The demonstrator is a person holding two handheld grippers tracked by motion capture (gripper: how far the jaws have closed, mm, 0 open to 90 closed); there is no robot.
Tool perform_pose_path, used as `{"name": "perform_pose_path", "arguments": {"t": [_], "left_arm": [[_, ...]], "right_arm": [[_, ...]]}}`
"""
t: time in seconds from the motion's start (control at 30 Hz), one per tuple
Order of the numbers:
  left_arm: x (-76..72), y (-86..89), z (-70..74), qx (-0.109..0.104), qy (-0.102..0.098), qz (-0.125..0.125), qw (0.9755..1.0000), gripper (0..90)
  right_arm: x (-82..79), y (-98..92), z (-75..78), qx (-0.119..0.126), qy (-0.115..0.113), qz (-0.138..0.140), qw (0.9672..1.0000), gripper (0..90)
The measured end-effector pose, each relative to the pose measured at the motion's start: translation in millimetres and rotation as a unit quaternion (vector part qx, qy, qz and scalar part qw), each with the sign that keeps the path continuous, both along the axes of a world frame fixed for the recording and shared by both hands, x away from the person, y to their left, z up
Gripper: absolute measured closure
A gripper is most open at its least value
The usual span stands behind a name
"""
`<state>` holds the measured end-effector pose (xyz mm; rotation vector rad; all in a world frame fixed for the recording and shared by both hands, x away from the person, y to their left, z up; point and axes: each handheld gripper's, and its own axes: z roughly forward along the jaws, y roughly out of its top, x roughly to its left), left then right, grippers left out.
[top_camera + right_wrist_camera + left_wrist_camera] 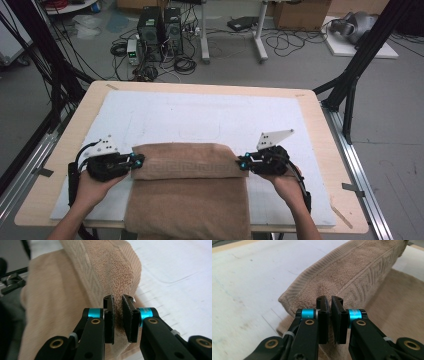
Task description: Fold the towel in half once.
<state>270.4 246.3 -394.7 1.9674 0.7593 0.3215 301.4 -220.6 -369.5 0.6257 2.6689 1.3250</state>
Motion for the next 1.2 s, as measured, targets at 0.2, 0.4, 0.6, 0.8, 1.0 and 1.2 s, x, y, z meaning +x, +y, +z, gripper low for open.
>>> {"name": "perform_pose_path", "arguments": {"t": [0.2,0.4,0.6,0.8,1.0,1.2], "left_arm": [[-35.2,3.5,-20.2,0.01,0.013,-0.023,0.9996,83.1],[-49.3,10.0,-14.5,0.0,0.013,-0.028,0.9995,73.0],[-29.2,14.5,-1.8,-0.005,0.002,-0.006,1.0,63.7],[1.1,11.9,-5.3,-0.001,0.01,0.024,0.9997,57.7],[28.0,13.4,-14.1,0.003,0.009,0.064,0.9979,55.3],[48.0,15.5,-28.8,0.023,0.04,0.08,0.9957,52.8]], "right_arm": [[-33.4,4.0,-21.3,-0.023,0.019,0.025,0.9992,80.0],[-46.8,-0.3,-23.0,-0.007,0.019,0.039,0.999,71.5],[-29.2,-9.7,-10.9,0.008,0.009,0.006,0.9999,65.2],[3.6,-11.6,-20.1,-0.008,0.013,-0.033,0.9994,57.0],[30.9,-9.8,-34.5,-0.025,0.026,-0.059,0.9976,50.8],[41.2,-8.6,-44.3,-0.03,0.032,-0.072,0.9964,46.3]]}}
